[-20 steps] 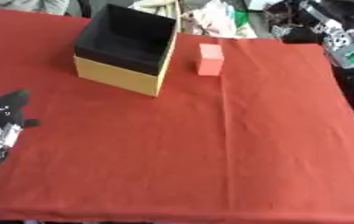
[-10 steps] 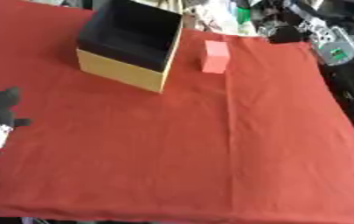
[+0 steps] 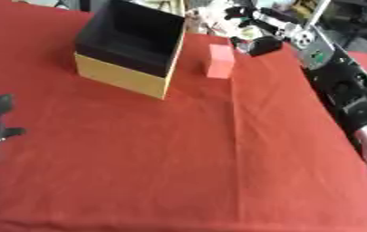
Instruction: Pick up objects on the table and place them in the box.
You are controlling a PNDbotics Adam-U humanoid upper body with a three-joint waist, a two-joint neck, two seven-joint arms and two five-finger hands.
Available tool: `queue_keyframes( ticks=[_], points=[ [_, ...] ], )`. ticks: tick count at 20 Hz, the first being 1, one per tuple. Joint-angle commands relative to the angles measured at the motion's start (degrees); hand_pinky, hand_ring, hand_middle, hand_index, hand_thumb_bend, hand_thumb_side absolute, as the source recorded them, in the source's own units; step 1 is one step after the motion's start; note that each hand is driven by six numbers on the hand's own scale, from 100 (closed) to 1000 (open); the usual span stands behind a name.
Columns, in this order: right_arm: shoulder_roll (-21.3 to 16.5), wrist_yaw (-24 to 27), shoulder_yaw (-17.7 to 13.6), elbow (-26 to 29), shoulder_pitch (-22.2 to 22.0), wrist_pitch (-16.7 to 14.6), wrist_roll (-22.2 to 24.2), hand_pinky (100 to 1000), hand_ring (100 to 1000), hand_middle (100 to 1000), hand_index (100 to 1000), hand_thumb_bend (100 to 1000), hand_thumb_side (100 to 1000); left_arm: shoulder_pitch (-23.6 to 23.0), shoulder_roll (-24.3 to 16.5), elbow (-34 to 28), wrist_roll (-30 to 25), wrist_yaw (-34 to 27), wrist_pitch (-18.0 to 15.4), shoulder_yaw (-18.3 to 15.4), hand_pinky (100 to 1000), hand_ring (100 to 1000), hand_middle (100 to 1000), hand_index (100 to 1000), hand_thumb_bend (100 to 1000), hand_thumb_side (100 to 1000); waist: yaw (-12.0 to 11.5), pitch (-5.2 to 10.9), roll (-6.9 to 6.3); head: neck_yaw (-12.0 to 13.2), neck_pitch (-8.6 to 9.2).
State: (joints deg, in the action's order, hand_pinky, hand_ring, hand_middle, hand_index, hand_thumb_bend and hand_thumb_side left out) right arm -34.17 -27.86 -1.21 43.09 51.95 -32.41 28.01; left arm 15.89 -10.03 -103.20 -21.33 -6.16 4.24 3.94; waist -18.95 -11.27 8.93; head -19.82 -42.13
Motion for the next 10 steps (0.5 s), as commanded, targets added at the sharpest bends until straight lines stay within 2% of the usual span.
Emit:
queue_keyframes(
  ticks=[1,4,6,9,10],
  points=[
    [-1.0,-3.4,0.0,0.7,1.3,-0.3,2.2,893,1000,897,1000,100,377,1.0,0.0,-1.5,-0.4,-0.4,0.1,0.2,790,1000,907,884,100,437,-0.1,0.74,-0.36,-0.5,0.76],
    [-0.6,-5.4,-0.2,-0.1,1.4,0.0,3.5,898,1000,910,1000,100,404,1.0,0.1,-1.4,-0.5,-0.3,0.2,0.3,790,1000,907,884,100,440,-0.2,0.69,-0.31,-0.7,0.83],
    [-0.5,-6.8,-0.4,-0.2,1.5,0.4,3.0,908,1000,940,1000,100,386,1.0,0.1,-1.4,-0.6,-0.2,0.3,0.4,791,1000,907,884,100,441,-0.2,0.64,-0.27,-0.8,0.89],
    [-0.4,-10.3,-0.8,0.3,1.5,1.5,-1.5,908,1000,952,1000,163,290,1.1,0.1,-1.3,-0.6,0.0,0.3,0.4,791,1000,907,884,100,443,-0.3,0.51,-0.23,-1.0,1.03],
    [-0.5,-11.9,-0.8,0.5,1.5,2.0,-3.6,905,1000,952,1000,177,288,1.1,0.1,-1.3,-0.7,0.0,0.3,0.4,791,1000,907,884,100,443,-0.4,0.46,-0.22,-1.1,1.06]
  ],
)
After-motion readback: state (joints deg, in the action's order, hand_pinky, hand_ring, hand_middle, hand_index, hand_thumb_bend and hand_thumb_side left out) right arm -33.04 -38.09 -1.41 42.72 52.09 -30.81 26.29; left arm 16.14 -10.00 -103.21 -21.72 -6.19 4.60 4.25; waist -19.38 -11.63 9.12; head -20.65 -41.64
